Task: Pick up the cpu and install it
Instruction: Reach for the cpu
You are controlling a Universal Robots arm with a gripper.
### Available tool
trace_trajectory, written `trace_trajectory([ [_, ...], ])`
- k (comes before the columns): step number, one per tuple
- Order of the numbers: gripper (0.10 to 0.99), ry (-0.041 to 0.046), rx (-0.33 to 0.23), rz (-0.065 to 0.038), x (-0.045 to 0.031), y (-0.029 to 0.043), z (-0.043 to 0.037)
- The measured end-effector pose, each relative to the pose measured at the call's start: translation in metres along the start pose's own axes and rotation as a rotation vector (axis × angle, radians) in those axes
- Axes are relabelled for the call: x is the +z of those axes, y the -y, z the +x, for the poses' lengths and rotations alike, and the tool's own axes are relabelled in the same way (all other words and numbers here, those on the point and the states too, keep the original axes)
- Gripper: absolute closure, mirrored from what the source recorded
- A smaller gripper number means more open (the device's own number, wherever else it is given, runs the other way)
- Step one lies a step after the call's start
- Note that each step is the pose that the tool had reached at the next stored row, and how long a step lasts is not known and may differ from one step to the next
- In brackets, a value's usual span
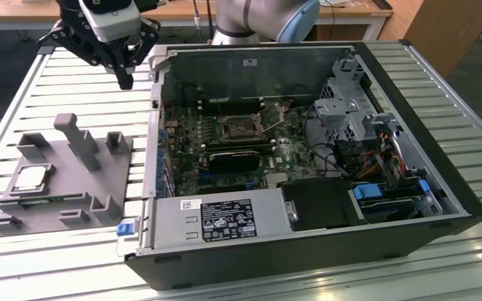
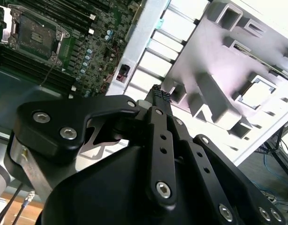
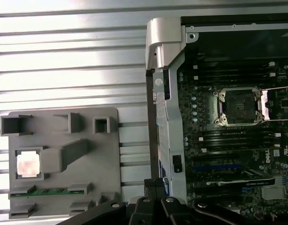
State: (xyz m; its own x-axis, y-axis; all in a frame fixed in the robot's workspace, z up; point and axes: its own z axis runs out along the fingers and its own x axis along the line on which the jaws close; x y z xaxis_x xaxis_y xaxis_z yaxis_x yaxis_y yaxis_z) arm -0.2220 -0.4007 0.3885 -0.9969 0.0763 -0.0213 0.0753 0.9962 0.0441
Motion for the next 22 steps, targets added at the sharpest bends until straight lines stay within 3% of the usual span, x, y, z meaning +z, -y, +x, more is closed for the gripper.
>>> trace_trajectory([
  [22, 0.98, -0.004, 0.0, 0.0, 0.0012, 0.0017, 0.0212],
])
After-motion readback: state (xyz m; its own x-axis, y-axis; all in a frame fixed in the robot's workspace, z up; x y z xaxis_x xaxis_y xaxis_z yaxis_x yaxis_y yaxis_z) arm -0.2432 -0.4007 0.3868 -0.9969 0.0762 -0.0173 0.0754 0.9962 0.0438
